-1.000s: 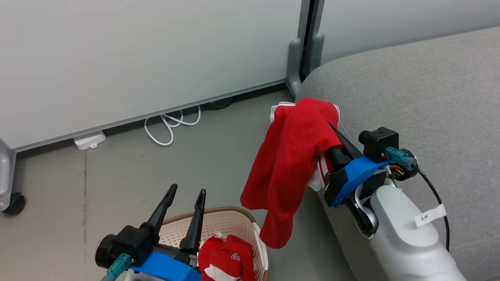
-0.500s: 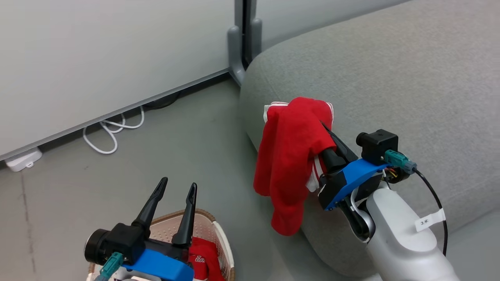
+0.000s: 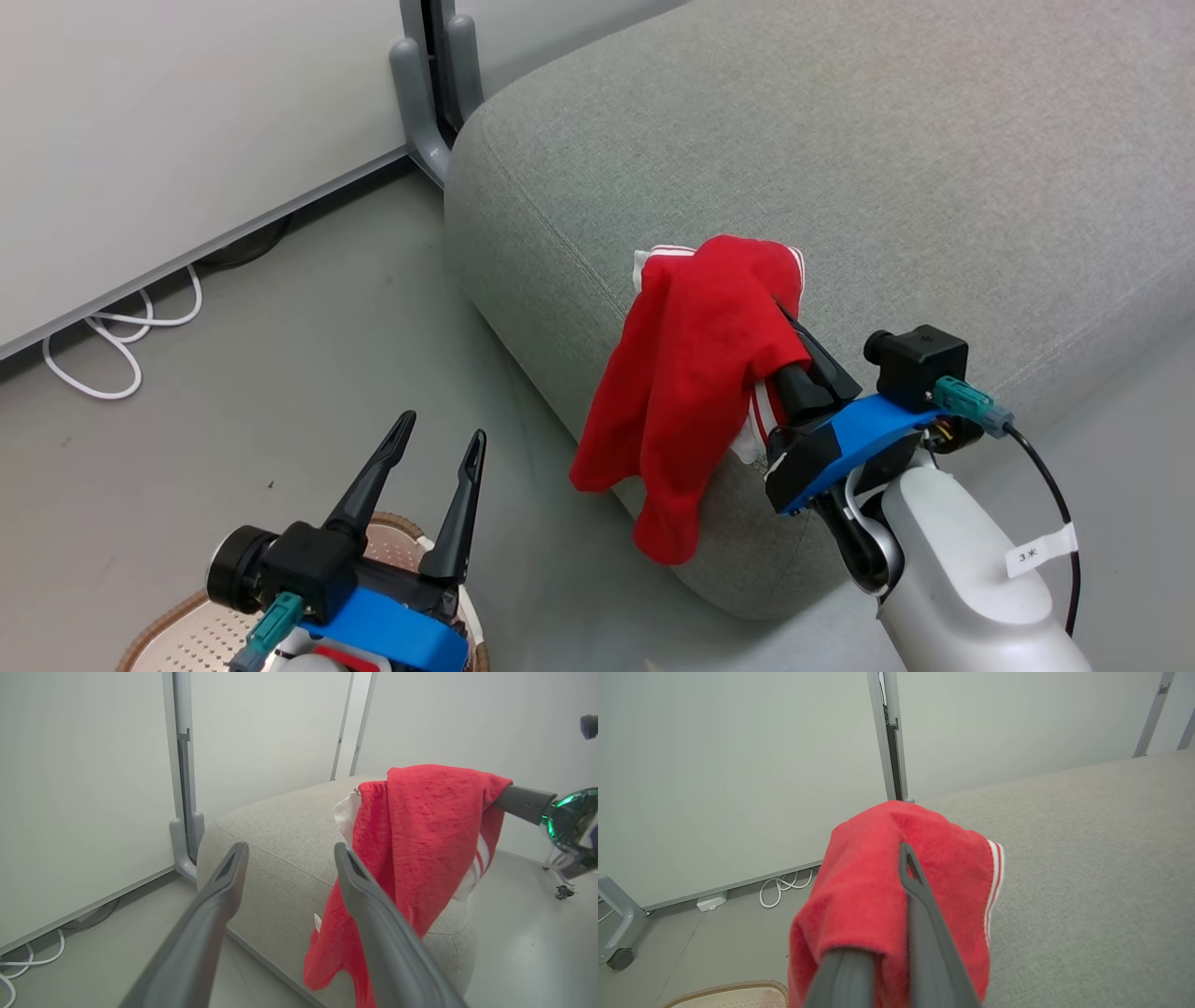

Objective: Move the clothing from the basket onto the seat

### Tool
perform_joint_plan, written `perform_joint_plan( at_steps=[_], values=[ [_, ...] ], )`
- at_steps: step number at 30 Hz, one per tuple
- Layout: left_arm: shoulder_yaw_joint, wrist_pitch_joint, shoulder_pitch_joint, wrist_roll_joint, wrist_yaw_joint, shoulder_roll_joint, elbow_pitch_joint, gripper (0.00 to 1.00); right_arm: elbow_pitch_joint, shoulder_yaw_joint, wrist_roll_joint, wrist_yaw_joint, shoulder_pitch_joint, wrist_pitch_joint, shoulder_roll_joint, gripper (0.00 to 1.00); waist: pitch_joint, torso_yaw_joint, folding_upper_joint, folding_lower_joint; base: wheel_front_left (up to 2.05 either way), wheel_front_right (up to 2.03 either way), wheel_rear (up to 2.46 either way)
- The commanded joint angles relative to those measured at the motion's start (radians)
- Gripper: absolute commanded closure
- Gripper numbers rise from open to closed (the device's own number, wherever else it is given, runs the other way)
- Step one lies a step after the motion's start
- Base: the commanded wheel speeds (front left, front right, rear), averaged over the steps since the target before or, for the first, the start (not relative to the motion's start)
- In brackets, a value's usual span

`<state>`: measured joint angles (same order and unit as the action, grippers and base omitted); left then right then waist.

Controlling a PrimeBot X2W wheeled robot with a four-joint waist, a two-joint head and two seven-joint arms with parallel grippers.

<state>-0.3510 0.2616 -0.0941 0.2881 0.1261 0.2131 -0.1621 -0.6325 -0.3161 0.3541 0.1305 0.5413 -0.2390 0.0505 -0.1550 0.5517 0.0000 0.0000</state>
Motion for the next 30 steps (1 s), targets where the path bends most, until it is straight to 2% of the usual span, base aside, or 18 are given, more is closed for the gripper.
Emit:
perform_joint_plan(
  at_steps=[1,10,17,24,30],
  values=[
    [-0.009,0.005,-0.020,0.006,0.007,0.012,-0.002,0.00,0.014,0.010,-0.006,0.000,-0.016,-0.005,0.000,1.00,-0.009,0.004,0.0000,0.0000,0.00,0.00,0.00],
    [-0.022,0.005,-0.039,0.019,0.005,0.026,-0.007,0.00,0.048,0.036,-0.010,0.000,-0.032,0.009,0.000,1.00,-0.023,0.005,0.0000,0.0000,0.00,0.00,0.00],
    [0.011,0.005,-0.047,-0.013,0.005,0.049,0.022,0.00,0.060,0.057,-0.054,0.000,0.101,0.046,0.000,1.00,-0.094,0.009,0.0000,0.0000,0.00,0.00,0.00],
    [0.016,0.005,-0.101,-0.037,0.005,0.079,0.071,0.00,0.047,0.212,-0.105,0.000,0.287,0.079,0.005,1.00,-0.212,-0.048,0.0000,0.0000,0.00,0.00,0.00],
    [0.022,0.005,-0.158,-0.055,0.005,0.122,0.153,0.00,0.062,0.414,-0.085,0.000,0.487,0.113,0.068,1.00,-0.356,-0.112,0.0000,0.0000,0.00,0.00,0.00]
  ],
)
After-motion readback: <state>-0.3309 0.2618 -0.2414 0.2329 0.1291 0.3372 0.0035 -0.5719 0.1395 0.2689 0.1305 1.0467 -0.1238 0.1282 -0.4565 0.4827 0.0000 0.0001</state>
